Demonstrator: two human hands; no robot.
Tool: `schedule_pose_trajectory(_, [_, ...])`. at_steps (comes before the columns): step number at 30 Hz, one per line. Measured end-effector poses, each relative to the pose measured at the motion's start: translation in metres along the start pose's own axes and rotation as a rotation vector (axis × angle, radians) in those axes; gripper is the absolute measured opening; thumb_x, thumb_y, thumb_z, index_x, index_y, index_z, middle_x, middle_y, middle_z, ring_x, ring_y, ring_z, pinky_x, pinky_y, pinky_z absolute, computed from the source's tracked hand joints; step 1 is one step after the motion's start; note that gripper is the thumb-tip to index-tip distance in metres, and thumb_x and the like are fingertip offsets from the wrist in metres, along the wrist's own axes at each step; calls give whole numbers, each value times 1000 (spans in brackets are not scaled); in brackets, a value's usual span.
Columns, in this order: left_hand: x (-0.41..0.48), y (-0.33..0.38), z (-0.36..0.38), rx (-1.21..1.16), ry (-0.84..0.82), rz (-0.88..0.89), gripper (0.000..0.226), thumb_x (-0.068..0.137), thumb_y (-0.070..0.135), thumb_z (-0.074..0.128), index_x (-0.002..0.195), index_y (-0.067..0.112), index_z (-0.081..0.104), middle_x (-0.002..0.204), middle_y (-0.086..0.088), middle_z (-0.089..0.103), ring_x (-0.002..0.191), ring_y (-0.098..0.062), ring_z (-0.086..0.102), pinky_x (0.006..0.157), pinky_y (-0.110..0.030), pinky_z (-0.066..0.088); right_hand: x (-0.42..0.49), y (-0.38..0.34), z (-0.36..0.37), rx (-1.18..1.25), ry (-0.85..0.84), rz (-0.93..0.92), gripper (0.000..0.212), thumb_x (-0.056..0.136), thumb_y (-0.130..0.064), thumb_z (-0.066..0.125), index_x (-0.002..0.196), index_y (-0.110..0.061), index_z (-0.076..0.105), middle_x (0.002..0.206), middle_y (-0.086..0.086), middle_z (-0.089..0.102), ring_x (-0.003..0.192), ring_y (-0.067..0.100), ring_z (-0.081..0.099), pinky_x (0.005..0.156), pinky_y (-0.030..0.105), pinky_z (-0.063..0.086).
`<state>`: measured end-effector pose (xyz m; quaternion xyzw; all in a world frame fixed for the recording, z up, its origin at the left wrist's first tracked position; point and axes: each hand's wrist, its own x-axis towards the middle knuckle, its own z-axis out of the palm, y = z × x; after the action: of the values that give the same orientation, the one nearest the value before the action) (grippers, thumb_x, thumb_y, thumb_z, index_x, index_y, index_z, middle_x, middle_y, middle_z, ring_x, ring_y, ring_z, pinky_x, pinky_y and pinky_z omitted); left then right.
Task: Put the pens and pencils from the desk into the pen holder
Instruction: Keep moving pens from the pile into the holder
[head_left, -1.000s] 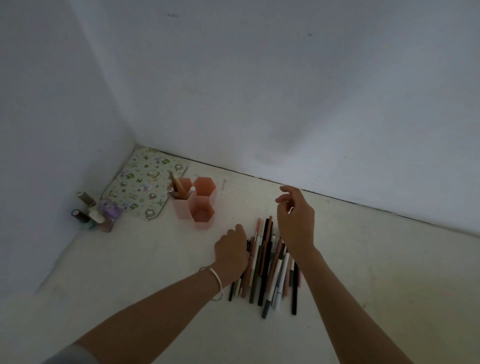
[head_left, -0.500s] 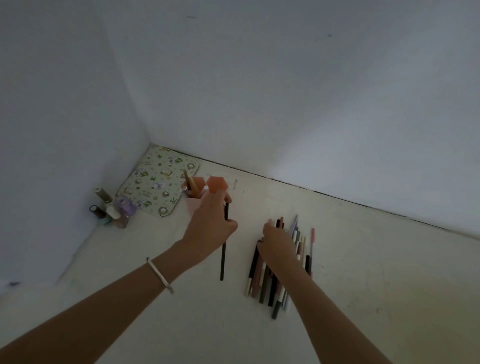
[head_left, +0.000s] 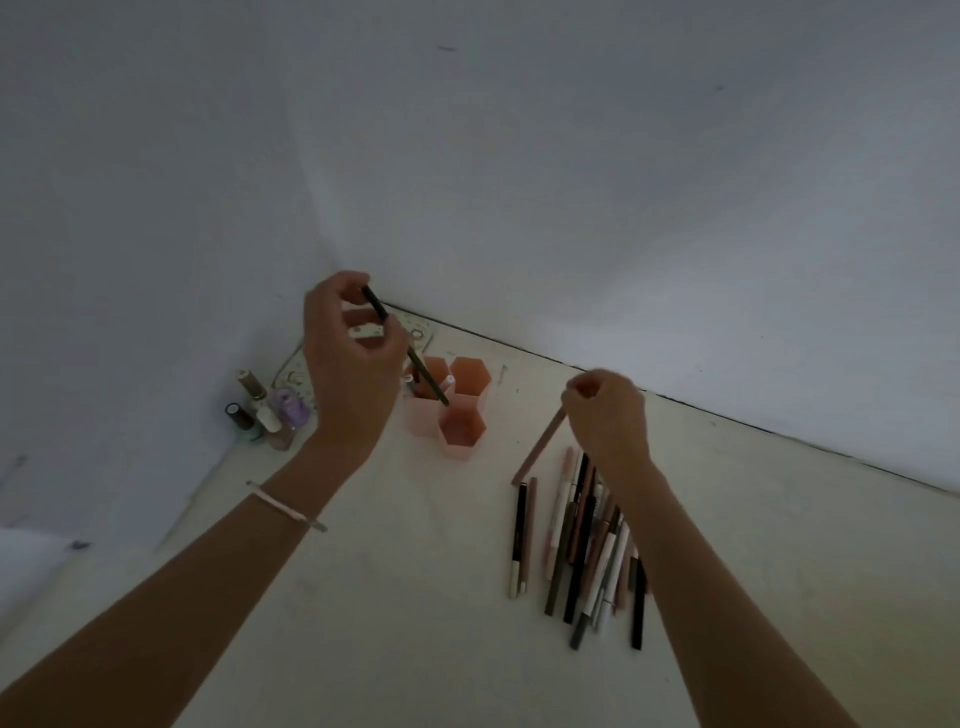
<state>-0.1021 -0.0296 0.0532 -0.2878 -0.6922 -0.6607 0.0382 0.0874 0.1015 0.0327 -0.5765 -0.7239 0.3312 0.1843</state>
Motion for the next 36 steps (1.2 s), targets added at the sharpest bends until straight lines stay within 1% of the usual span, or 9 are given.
schedule_pose_trajectory(4, [2,-24,1,140,-37,84,37,82,-2,65,114,12,55,108,-2,52,84,-7,62,67,-20,55,0,-37,-7,310,139,-134,15,88,-11,59,100,-16,66,79,-9,67,56,-3,57,50,6,40])
schedule_pose_trajectory(7, [-14,-44,0,484,-231,286,16,80,6,63,95,7,66,99,-6,61,89,-24,63,80,-40,51,-7,-52,3,459,190,-214,12,90,-11,60,100,-16,63,83,-4,68,68,-2,62,60,4,45])
schedule_pose_trajectory(9, [-21,-54,-5,668,-237,356,12,79,16,63,85,11,72,99,-7,66,98,-29,63,88,-43,46,-13,-58,14,513,226,-298,11,90,-10,61,100,-14,63,87,-1,68,76,2,64,68,6,47])
schedule_pose_trajectory(12, [-25,-55,-15,570,-191,240,21,83,17,54,97,10,69,103,-6,65,102,-28,58,87,-46,45,-18,-65,35,532,236,-428,15,91,-10,62,104,-16,62,92,0,67,82,6,64,75,10,49])
schedule_pose_trajectory(17, [-43,-43,-23,438,-219,261,17,79,7,47,89,7,60,89,-6,60,87,-22,53,77,-37,44,-20,-65,72,283,51,-563,9,91,-14,61,99,-17,63,96,-6,63,84,7,60,80,32,54])
schedule_pose_trajectory(21, [-72,-37,-18,367,-374,227,13,80,9,47,86,12,59,85,7,53,73,-5,46,68,-11,38,-22,-54,77,41,9,-671,21,92,-27,60,100,-13,72,108,0,65,98,13,59,87,30,51])
schedule_pose_trajectory(26, [-115,-41,17,428,-711,-92,17,84,15,60,93,28,56,83,17,56,70,0,54,63,-9,40,-11,-36,28,246,243,-529,30,87,-1,54,110,-17,65,102,-12,61,79,1,57,73,12,46])
schedule_pose_trajectory(29, [-137,-44,50,534,-864,-267,18,87,30,60,104,25,54,92,10,58,84,-11,58,73,-25,47,-5,-21,-1,286,299,-413,34,84,2,50,106,-19,65,98,-12,63,79,1,58,69,12,46])
schedule_pose_trajectory(36, [-166,-47,90,804,-1003,-269,39,87,26,64,118,12,46,112,-7,58,97,-26,61,79,-34,50,-17,33,-22,182,241,-286,35,83,6,51,103,-17,67,91,-12,65,79,-3,58,72,13,45])
